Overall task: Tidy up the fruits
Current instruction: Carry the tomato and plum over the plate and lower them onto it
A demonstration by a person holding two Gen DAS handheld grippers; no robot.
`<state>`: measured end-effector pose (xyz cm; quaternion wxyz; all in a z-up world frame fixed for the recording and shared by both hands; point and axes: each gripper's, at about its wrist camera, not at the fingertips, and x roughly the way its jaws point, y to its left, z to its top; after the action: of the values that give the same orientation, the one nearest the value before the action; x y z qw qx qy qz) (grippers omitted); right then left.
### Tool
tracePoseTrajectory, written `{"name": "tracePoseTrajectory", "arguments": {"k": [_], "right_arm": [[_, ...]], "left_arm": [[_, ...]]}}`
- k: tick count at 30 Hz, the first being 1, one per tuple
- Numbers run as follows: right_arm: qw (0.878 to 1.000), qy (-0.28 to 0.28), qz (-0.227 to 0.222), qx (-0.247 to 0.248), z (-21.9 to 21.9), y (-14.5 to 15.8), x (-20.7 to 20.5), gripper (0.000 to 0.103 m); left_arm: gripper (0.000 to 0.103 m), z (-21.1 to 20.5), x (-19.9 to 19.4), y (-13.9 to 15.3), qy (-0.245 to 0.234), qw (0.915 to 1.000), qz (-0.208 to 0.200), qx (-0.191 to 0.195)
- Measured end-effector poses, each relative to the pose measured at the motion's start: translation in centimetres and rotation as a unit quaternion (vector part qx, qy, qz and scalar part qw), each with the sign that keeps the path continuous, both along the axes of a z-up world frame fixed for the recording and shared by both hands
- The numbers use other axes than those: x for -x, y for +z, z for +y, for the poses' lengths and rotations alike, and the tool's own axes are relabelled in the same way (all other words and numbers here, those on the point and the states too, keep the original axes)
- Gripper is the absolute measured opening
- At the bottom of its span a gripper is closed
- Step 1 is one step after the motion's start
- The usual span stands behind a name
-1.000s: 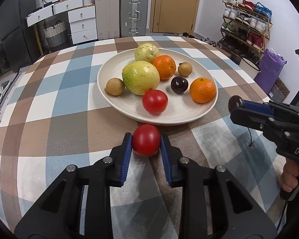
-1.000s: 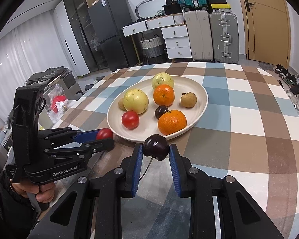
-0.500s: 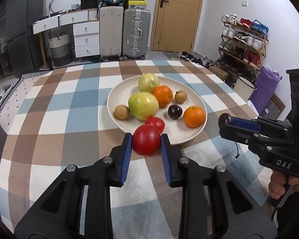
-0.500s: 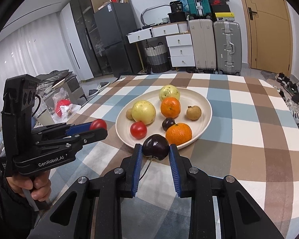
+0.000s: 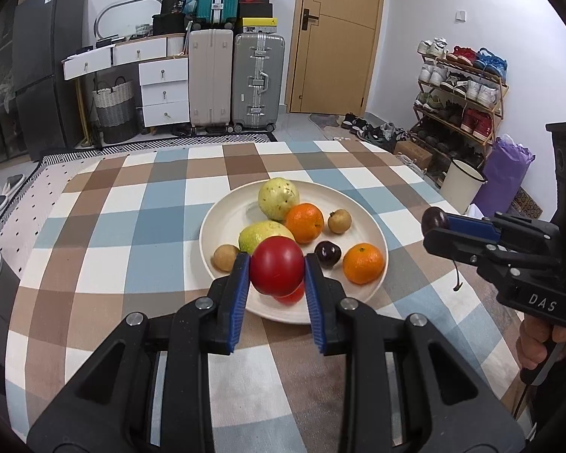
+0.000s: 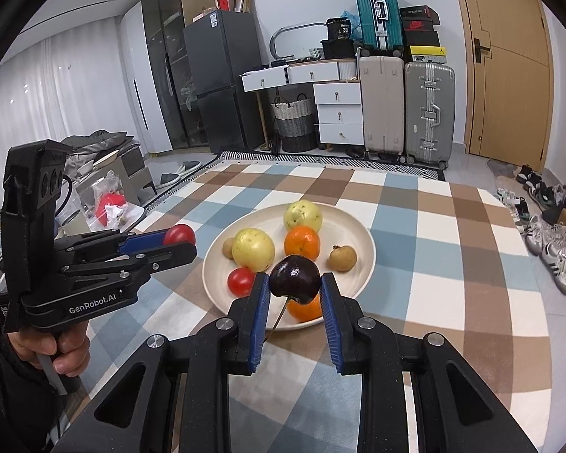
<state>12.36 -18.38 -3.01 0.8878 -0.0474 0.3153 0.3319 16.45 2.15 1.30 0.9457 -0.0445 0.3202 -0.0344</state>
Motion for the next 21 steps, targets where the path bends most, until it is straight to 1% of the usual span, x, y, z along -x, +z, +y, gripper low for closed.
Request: {"name": "tracePoseTrajectory", "arguments": {"k": [6, 13, 17, 21], "right_arm": [[1.0, 0.006, -0.001, 0.001, 0.2, 0.2, -1.3, 0.028], [1.0, 0.013, 0.007, -0.003, 0.7, -0.3, -2.9, 0.028], [1.0, 0.012, 0.01, -0.004, 1.1, -0.6, -3.8, 0.028], [1.0, 0.01, 0.017, -0.017, 1.2, -1.1, -4.7, 0.028]], "left_arm": [[0.026, 0.4, -1.8, 0.5, 0.006, 1.0, -0.005, -0.003], [0.026, 0.7, -3.5, 0.5, 0.008, 0.9999, -0.008, -0.004], [0.026, 0.7, -4.5, -0.3, 0.007, 1.0, -0.002, 0.0], [0.026, 0.4, -5.4, -1.5, -0.003, 1.0, 0.008, -0.005]]}}
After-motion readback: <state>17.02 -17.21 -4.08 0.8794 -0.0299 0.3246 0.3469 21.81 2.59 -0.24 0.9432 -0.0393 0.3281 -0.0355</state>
